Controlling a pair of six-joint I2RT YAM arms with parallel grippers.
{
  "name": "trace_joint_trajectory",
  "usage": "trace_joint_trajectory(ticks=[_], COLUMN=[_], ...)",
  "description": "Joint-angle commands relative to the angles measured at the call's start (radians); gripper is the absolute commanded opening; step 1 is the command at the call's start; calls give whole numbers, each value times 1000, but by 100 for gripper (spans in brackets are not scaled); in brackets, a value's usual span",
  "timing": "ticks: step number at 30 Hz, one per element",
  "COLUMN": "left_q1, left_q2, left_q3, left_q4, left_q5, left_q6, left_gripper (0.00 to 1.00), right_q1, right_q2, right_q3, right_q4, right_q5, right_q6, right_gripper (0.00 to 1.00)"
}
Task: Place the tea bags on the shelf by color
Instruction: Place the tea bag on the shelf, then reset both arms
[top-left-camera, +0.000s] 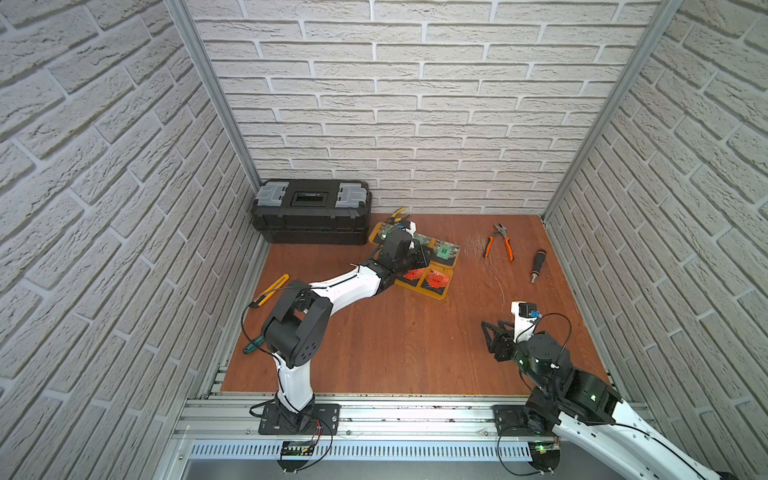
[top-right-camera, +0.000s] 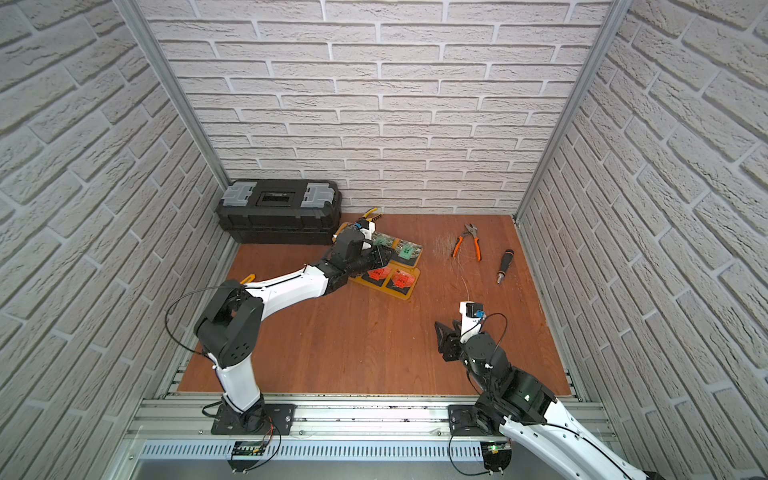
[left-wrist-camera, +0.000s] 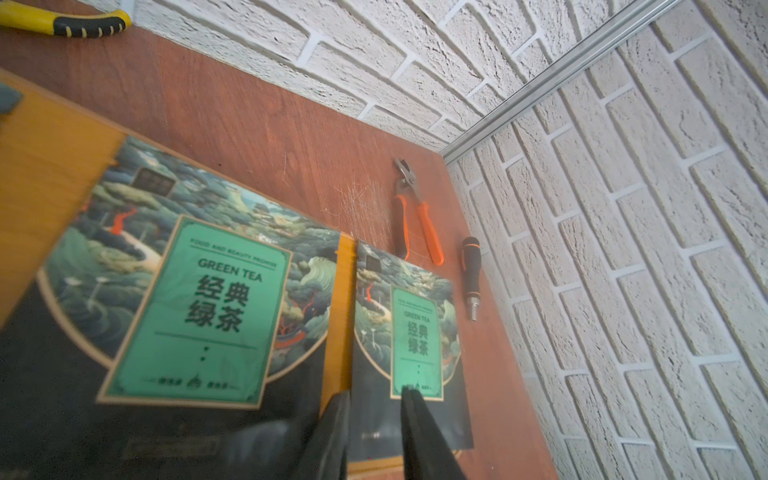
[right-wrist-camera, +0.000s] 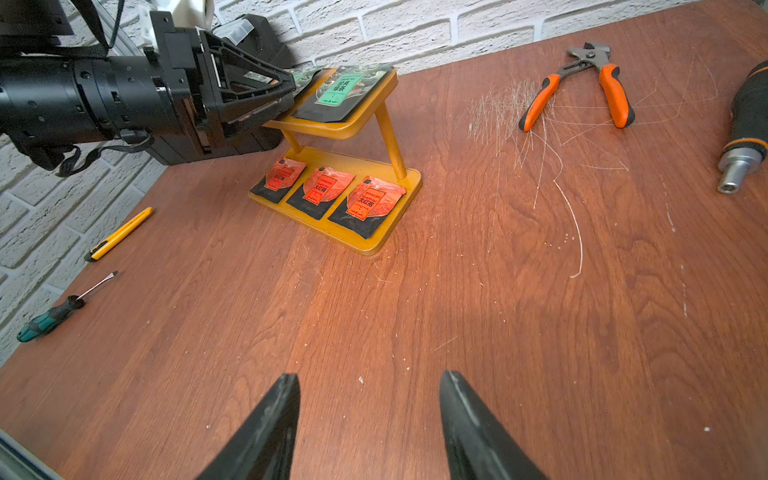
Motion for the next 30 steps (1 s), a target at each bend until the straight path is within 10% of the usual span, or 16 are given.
trace_joint_trajectory(ticks=[1, 15, 25, 30], left_q1=[11, -13, -3, 54], left_q2=[-18, -149, -357, -507], left_q3=[28, 34, -162, -359], left_q4=[15, -48, -191, -185], left_q5=[5, 23, -151, -220], left_q6=[10, 71, 206, 246], left_gripper=[28, 43, 97, 99], right_q1=[-5, -7, -48, -93], right_q2=[-1, 196, 381, 401], right_q3=[-18, 16, 70, 76], right_q4=[21, 55, 76, 81], right_q5=[13, -3, 35, 55], right_q6=[10, -21, -28, -30], right_gripper=[59, 71, 99, 99])
